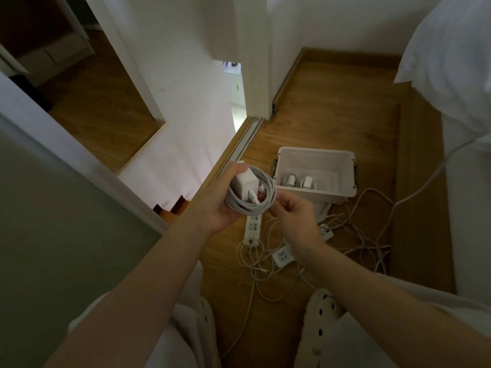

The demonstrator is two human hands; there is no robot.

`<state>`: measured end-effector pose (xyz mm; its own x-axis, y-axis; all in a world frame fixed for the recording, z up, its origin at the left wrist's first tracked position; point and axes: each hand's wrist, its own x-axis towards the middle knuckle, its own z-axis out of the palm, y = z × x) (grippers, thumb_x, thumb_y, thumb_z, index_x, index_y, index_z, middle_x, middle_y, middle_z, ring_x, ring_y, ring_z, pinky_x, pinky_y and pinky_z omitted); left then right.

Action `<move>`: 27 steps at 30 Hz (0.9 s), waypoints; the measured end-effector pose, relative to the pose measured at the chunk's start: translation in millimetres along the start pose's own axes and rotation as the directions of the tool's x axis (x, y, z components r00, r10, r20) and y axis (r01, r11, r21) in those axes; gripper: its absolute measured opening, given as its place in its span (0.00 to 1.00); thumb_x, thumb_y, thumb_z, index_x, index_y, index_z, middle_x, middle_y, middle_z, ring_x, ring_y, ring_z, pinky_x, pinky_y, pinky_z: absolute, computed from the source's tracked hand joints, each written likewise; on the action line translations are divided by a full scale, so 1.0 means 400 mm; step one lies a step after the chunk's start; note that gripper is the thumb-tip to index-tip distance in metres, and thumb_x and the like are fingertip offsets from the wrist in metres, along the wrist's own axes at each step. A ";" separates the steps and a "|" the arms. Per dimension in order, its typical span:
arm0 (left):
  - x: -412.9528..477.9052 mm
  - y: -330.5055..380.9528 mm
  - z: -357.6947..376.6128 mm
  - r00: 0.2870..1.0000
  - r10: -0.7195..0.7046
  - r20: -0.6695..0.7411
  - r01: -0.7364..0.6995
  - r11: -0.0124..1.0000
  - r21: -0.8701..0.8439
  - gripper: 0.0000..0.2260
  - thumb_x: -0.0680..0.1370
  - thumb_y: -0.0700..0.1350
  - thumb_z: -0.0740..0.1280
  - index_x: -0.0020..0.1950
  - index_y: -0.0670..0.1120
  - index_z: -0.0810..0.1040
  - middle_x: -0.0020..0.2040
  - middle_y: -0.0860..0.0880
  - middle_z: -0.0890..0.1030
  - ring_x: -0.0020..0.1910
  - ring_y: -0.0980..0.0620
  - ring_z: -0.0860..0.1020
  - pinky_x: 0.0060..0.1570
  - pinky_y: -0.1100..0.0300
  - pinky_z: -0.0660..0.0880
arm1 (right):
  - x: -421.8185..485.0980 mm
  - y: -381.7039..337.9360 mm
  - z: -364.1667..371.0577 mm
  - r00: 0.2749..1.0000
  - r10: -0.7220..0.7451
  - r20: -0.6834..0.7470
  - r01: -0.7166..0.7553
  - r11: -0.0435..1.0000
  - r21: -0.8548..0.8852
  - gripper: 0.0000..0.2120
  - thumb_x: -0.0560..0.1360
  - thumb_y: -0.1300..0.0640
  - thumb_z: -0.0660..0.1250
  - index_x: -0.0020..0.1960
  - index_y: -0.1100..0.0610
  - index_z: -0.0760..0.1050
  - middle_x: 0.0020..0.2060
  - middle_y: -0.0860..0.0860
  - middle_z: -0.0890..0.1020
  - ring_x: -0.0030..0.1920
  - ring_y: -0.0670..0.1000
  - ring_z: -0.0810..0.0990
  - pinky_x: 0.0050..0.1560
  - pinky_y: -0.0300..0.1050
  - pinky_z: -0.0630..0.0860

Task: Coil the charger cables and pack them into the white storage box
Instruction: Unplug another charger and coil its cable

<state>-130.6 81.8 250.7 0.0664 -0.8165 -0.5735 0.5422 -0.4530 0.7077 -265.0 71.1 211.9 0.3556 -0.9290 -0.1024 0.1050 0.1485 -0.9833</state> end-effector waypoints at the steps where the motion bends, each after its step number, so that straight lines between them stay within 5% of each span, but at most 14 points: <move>1: -0.001 0.002 -0.002 1.000 -0.002 0.009 0.002 1.000 0.002 0.12 0.76 0.49 0.64 0.54 0.43 0.75 0.41 0.44 0.80 0.35 0.50 0.80 0.34 0.60 0.79 | 0.002 0.002 0.000 1.000 0.004 -0.003 -0.004 1.000 -0.012 0.11 0.75 0.65 0.64 0.42 0.51 0.80 0.40 0.49 0.83 0.44 0.46 0.82 0.47 0.38 0.79; 7: -0.003 0.001 -0.007 0.999 0.006 0.034 -0.008 0.998 0.058 0.10 0.77 0.50 0.61 0.51 0.44 0.75 0.41 0.44 0.79 0.39 0.50 0.77 0.43 0.57 0.75 | 0.012 0.003 -0.007 0.997 0.071 -0.022 -0.072 0.995 -0.064 0.07 0.75 0.62 0.65 0.48 0.55 0.81 0.45 0.56 0.84 0.49 0.55 0.81 0.53 0.48 0.79; 12: -0.009 -0.004 -0.006 0.998 -0.044 0.033 0.039 0.990 0.136 0.13 0.77 0.52 0.61 0.53 0.44 0.76 0.44 0.42 0.79 0.41 0.47 0.78 0.43 0.54 0.77 | 0.000 -0.006 -0.008 0.978 0.204 0.050 -0.209 0.970 0.123 0.07 0.75 0.66 0.64 0.50 0.65 0.79 0.43 0.57 0.83 0.45 0.51 0.82 0.46 0.38 0.80; 16: -0.004 0.001 -0.005 1.000 -0.025 0.005 0.023 0.983 0.183 0.13 0.78 0.52 0.60 0.51 0.43 0.76 0.45 0.41 0.80 0.44 0.45 0.78 0.49 0.50 0.76 | -0.004 -0.021 -0.004 0.956 0.292 0.021 -0.283 0.906 0.315 0.12 0.79 0.65 0.57 0.55 0.65 0.78 0.47 0.58 0.84 0.50 0.54 0.82 0.50 0.41 0.80; 21: -0.001 -0.002 -0.011 1.000 -0.029 0.006 0.027 0.988 0.153 0.12 0.79 0.50 0.60 0.52 0.42 0.75 0.45 0.41 0.80 0.43 0.47 0.79 0.48 0.55 0.77 | -0.028 -0.029 0.002 0.999 0.042 0.035 -0.043 0.998 0.042 0.13 0.78 0.54 0.60 0.62 0.49 0.69 0.46 0.56 0.83 0.48 0.52 0.83 0.49 0.45 0.81; 24: -0.001 0.003 -0.016 1.000 -0.025 0.010 0.024 0.995 0.101 0.12 0.79 0.50 0.59 0.52 0.41 0.75 0.46 0.40 0.79 0.43 0.47 0.78 0.49 0.55 0.76 | -0.034 -0.036 0.005 0.991 -0.055 0.119 0.070 0.990 -0.125 0.08 0.76 0.50 0.62 0.53 0.48 0.74 0.47 0.60 0.80 0.49 0.60 0.79 0.53 0.60 0.78; 27: 0.004 0.004 -0.019 1.000 -0.017 -0.011 0.018 0.997 0.069 0.12 0.79 0.50 0.59 0.51 0.41 0.75 0.43 0.41 0.79 0.41 0.48 0.78 0.44 0.57 0.77 | -0.030 -0.031 0.011 0.986 -0.035 0.164 0.074 0.969 -0.234 0.09 0.74 0.50 0.65 0.51 0.52 0.73 0.45 0.55 0.80 0.47 0.53 0.79 0.49 0.53 0.78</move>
<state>-123.1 82.7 247.9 0.0663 -0.8044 -0.5904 0.4843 -0.4914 0.7239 -266.6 82.1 226.0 0.4994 -0.8654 -0.0414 -0.0893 -0.0039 -0.9960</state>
